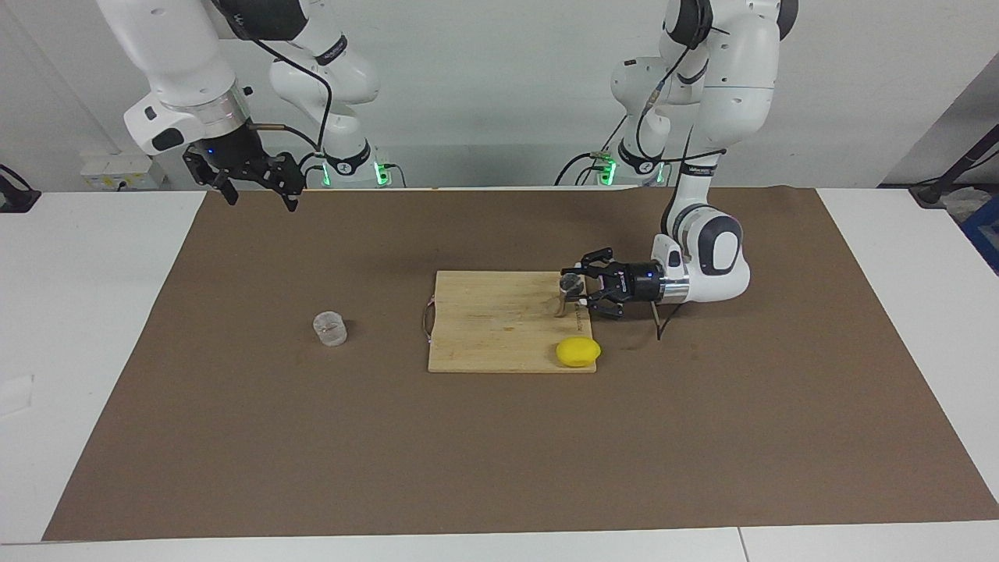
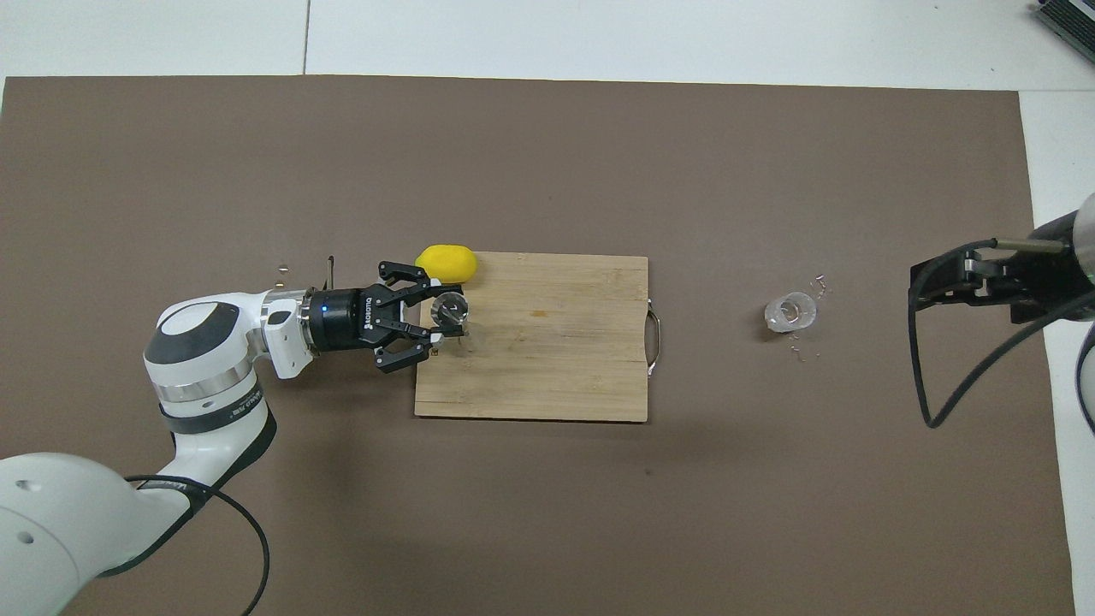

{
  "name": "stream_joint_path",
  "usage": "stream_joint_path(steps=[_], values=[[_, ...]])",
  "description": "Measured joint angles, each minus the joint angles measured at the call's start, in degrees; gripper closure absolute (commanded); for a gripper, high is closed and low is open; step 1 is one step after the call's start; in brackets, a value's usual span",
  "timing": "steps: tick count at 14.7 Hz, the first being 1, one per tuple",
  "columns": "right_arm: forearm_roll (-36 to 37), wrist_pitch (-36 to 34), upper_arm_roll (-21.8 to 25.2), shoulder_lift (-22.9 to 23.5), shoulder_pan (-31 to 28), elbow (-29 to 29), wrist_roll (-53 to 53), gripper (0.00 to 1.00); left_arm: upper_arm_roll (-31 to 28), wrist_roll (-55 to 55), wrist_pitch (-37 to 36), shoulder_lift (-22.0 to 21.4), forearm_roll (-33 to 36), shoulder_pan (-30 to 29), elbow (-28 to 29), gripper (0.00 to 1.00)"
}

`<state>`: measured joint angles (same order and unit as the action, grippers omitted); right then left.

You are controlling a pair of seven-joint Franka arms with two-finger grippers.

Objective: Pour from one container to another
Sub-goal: 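Lift the metal cup and carry it over the wooden board, then lower the metal cup onto the board and open the left gripper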

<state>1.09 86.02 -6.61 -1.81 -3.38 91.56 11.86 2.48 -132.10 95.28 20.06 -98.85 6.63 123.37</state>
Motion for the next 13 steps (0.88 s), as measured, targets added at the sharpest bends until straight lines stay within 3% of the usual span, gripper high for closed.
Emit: stream_joint_path(steps=[6,13], values=[[0.0,0.0,0.0,0.0,0.0,0.0,0.0,0.0,0.26,-5.59,14.23,-3.11,-14.55,13.13,0.21,0.82],[0.0,0.0,0.0,0.0,0.0,0.0,0.0,0.0,0.31,-14.75,20.79,-2.83,-21.73,18.28,0.39,0.8]])
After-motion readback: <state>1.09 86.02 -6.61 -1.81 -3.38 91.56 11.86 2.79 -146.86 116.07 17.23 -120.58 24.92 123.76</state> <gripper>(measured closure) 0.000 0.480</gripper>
